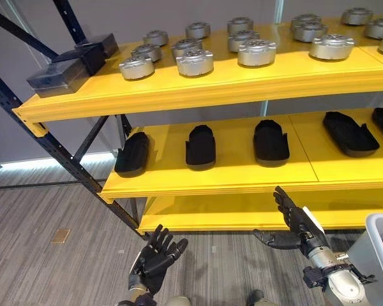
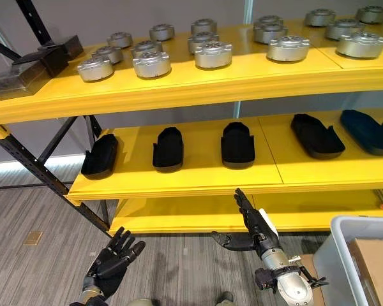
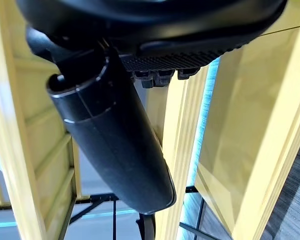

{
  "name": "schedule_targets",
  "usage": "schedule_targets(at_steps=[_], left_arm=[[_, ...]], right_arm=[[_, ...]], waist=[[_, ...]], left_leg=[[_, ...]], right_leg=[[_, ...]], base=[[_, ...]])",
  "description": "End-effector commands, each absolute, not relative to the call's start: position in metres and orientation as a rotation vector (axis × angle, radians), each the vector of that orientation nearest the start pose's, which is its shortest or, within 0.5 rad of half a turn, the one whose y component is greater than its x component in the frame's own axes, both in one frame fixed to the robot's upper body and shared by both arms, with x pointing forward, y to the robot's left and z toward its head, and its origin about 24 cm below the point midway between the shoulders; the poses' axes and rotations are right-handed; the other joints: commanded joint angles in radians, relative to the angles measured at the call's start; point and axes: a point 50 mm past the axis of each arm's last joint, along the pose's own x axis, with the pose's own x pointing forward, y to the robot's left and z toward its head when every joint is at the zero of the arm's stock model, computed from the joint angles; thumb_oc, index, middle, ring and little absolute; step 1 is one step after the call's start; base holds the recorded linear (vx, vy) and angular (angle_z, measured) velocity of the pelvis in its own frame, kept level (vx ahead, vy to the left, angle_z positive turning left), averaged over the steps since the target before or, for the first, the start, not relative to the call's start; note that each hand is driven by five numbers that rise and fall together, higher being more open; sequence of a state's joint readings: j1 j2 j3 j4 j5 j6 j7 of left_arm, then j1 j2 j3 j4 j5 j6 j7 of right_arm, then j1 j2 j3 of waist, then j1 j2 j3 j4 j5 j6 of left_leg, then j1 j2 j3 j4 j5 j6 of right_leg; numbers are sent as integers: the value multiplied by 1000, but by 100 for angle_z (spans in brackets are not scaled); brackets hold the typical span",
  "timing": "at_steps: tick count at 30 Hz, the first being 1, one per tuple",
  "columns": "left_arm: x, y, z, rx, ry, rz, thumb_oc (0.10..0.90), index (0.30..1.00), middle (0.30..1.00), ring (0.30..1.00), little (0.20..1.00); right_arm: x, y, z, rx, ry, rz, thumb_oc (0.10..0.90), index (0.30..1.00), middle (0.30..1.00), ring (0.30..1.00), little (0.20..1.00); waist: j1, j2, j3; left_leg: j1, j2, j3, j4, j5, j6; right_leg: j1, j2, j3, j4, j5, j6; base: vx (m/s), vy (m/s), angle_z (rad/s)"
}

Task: Move parts from the plastic box to the shelf.

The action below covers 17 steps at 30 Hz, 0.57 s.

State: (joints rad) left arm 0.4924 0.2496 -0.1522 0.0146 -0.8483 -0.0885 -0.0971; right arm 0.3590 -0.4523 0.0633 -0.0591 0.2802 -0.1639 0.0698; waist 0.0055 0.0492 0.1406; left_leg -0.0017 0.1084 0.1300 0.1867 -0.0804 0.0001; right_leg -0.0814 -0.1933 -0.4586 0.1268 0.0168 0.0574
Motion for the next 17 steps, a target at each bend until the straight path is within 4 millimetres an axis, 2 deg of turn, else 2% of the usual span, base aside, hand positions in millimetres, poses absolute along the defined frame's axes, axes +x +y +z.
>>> schedule_targets(at_steps=[1,5,7,8,14,17], left_arm=[[145,199,-7,-543,186,21,900,1000,1000,1000,1000],[150,201,-10,-431,199,-16,900,1000,1000,1000,1000],[153,202,-11,-403,201,-14,900,1000,1000,1000,1000],[157,204,-16,-387,213,15,900,1000,1000,1000,1000],[163,211,-15,-305,204,45,900,1000,1000,1000,1000],[163,212,-16,-307,206,56,900,1000,1000,1000,1000]], right_arm=[[201,-223,42,-134,-32,102,900,1000,1000,1000,1000],[196,-221,30,-94,24,94,900,1000,1000,1000,1000],[197,-220,28,-91,35,95,900,1000,1000,1000,1000],[199,-217,22,-55,55,84,900,1000,1000,1000,1000],[203,-205,18,-43,68,118,900,1000,1000,1000,1000],[202,-202,15,-31,82,128,900,1000,1000,1000,1000]], waist=[[1,-11,-60],[-8,-29,-78],[-7,-36,-84],[-3,-51,-87],[11,-90,-94],[13,-98,-95]], left_leg=[[-2,28,-36,-150,128,-71],[40,-13,-24,-227,120,-53],[39,-20,-22,-234,119,-49],[42,-38,-12,-237,103,-36],[64,-65,14,-244,79,-16],[70,-69,19,-246,74,-12]], right_leg=[[135,-25,21,-24,-48,64],[142,-80,15,-36,-4,102],[136,-91,17,-38,8,109],[127,-115,25,-40,32,125],[121,-153,36,-42,72,154],[123,-158,38,-46,77,157]], base=[[41,196,29],[31,227,39],[2,146,8],[-2,147,-16],[14,88,-26],[10,12,-27]])
